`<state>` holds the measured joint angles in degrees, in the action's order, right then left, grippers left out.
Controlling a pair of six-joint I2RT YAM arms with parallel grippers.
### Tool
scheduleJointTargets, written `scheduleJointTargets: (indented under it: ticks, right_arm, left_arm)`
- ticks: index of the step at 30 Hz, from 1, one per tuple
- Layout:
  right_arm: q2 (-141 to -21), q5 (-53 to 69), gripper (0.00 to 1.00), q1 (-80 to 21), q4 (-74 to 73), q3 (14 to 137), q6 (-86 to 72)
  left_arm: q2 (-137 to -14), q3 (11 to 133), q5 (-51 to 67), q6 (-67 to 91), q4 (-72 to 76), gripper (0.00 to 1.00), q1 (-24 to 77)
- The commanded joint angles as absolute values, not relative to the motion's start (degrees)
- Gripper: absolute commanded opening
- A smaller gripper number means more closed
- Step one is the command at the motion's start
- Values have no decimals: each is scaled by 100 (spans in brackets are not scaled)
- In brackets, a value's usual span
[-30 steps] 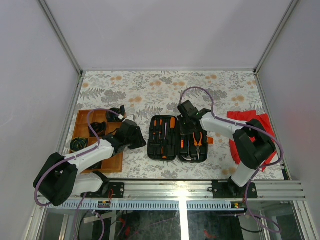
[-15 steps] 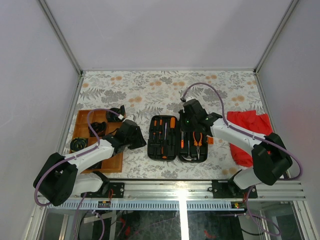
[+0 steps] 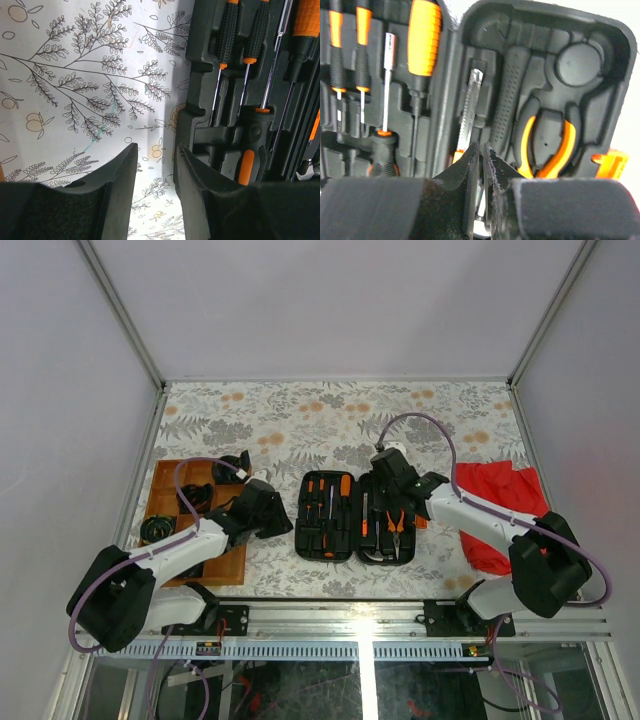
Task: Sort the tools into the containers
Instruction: Adjust the utility knife in the storage box.
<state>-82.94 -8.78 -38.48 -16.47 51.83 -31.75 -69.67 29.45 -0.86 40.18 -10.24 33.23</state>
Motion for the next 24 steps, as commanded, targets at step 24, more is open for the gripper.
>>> scheduleJointTargets:
  ticks: [24]
  right_arm:
    - [-6297,1467,46,-1018,-1164,3152,-3023]
  left_arm:
    - [-7593,2552,1455,4185,1281,47,2738]
